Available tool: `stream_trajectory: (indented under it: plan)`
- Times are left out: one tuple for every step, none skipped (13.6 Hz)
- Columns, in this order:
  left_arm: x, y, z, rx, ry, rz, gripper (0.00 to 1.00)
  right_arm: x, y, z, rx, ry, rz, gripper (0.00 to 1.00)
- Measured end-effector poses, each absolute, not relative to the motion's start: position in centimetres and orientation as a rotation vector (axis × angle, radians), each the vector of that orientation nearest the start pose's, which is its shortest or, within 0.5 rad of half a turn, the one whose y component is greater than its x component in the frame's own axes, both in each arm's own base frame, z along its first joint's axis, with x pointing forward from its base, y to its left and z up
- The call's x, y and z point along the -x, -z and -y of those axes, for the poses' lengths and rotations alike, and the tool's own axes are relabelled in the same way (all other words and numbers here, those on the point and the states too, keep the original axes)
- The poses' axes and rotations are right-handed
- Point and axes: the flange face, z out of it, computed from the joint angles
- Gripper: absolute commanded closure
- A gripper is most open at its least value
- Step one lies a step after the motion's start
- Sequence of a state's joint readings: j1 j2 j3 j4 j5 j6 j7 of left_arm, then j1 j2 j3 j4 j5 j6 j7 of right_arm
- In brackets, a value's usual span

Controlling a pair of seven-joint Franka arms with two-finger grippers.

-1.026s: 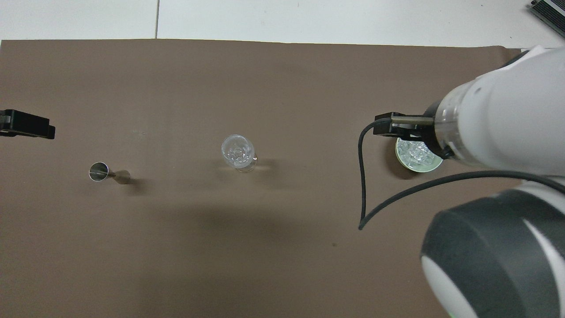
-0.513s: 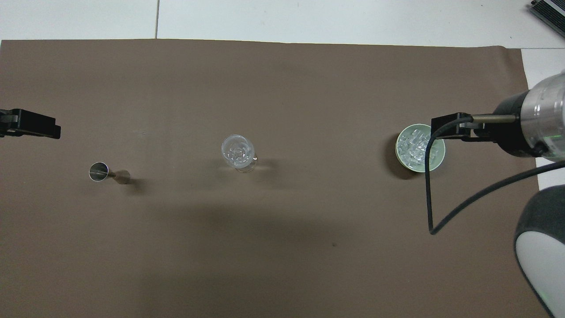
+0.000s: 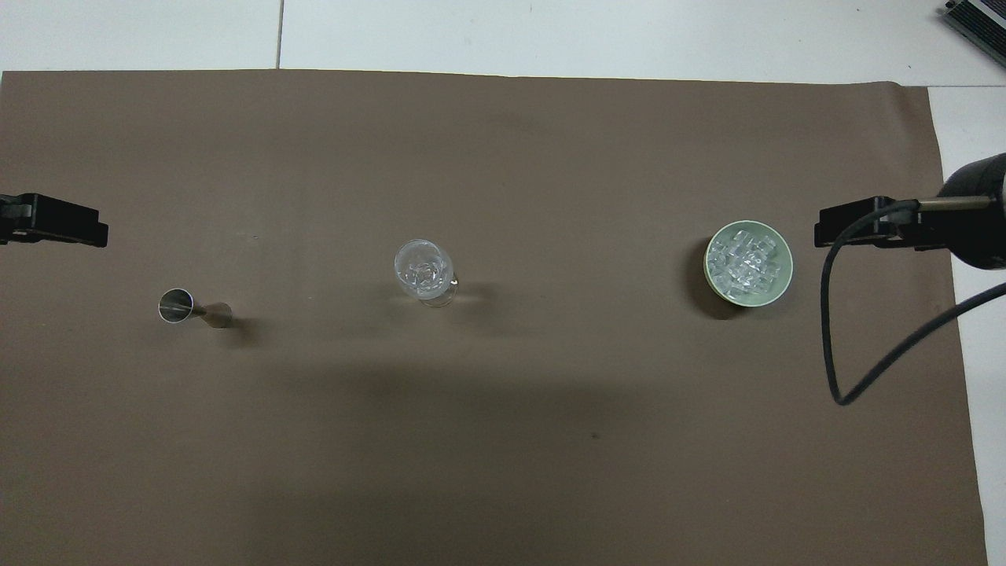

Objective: Pour wine and add ice with both arms
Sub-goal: 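Open the right gripper and withdraw it from the ice cup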

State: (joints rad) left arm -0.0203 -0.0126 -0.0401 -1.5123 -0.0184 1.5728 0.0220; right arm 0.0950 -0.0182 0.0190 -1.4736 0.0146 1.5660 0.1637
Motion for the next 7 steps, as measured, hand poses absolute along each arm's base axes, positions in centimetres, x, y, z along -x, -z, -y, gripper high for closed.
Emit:
stream_trajectory:
  plan:
    - [-55.0,-65.9,3.5,3.156,0.115,-0.129,0.00,-54.4,-68.0,-6.4,3.106,0.166,-0.077,0.00]
    - [-55.0,-65.9,3.4,3.156,0.115,-0.127,0.00,-54.4,-67.9,-6.3,3.106,0.163,-0.081,0.00]
    - [-55.0,-65.9,3.4,3.156,0.115,-0.127,0.00,-54.4,-67.7,-6.1,3.107,0.153,-0.090,0.00]
    - [-55.0,-65.9,3.4,3.156,0.115,-0.128,0.00,-54.5,-67.2,-5.9,3.109,0.138,-0.099,0.00]
    - [-55.0,-65.9,3.4,3.156,0.114,-0.128,0.00,-54.5,-66.6,-5.5,3.111,0.116,-0.110,0.00]
    - [-55.0,-65.9,3.5,3.156,0.114,-0.128,0.00,-54.6,-66.0,-5.1,3.113,0.097,-0.128,0.00]
    - [-55.0,-65.9,3.4,3.156,0.114,-0.127,0.00,-54.6,-65.5,-4.5,3.114,0.080,-0.153,0.00]
